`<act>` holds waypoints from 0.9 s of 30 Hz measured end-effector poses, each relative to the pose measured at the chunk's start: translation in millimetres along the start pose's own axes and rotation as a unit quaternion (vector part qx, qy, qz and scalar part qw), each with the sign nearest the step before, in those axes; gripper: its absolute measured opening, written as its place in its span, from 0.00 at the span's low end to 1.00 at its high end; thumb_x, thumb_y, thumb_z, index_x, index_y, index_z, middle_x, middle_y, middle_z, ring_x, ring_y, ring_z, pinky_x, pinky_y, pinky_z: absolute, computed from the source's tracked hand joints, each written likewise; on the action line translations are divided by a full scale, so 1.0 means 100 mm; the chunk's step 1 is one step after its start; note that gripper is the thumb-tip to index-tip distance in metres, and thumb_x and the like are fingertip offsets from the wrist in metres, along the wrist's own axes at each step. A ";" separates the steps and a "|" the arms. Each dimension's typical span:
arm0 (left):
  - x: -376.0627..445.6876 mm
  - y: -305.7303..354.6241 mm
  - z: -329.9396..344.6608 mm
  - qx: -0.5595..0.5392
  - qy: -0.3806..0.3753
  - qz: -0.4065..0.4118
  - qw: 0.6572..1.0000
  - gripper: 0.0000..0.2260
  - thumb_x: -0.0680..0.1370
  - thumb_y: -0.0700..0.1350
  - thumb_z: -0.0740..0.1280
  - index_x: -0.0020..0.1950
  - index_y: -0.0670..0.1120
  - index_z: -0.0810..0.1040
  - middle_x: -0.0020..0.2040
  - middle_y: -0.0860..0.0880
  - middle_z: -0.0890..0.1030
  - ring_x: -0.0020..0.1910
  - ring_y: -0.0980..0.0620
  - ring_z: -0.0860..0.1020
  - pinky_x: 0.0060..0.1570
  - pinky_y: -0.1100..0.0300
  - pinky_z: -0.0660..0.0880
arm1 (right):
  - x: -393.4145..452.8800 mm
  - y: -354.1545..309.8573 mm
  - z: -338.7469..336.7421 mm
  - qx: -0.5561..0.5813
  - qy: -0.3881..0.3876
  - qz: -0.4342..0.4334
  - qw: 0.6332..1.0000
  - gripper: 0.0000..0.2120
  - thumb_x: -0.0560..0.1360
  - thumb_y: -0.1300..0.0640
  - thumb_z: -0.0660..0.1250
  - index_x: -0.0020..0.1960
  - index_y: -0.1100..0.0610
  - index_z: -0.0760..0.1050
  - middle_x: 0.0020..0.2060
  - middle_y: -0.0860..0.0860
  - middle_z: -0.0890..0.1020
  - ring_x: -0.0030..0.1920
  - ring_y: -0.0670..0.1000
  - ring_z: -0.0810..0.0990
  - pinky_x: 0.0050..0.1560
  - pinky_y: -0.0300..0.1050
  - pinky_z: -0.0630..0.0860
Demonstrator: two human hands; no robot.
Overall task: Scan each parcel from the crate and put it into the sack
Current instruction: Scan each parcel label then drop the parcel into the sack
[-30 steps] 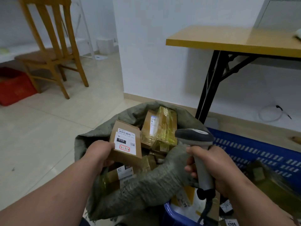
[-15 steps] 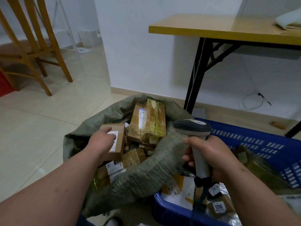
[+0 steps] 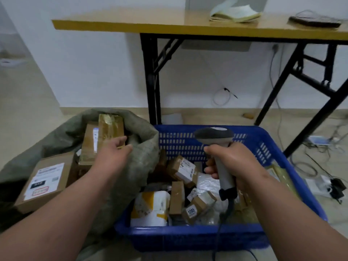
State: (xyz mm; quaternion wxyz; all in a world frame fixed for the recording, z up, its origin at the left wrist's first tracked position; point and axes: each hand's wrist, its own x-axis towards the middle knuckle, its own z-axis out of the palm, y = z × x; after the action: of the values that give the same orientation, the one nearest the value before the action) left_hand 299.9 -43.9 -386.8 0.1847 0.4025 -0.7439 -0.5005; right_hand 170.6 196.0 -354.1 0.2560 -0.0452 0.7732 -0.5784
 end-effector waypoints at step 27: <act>0.47 0.01 3.23 0.052 -0.297 -0.135 0.944 0.27 0.77 0.56 0.69 0.72 0.49 0.68 0.64 0.48 0.76 0.53 0.50 0.76 0.53 0.51 0.75 | 1.21 0.78 -1.17 0.108 0.096 0.081 0.986 0.07 0.73 0.55 0.72 0.45 0.58 0.78 0.33 0.57 0.83 0.30 0.53 0.85 0.28 0.43 0.79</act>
State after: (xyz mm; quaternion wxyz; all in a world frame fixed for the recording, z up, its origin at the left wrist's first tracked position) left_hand 52.5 111.6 -531.2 -0.1348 0.3412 -0.7290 -0.5778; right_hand 31.2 279.8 -444.1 0.2295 0.1014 0.7287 -0.6372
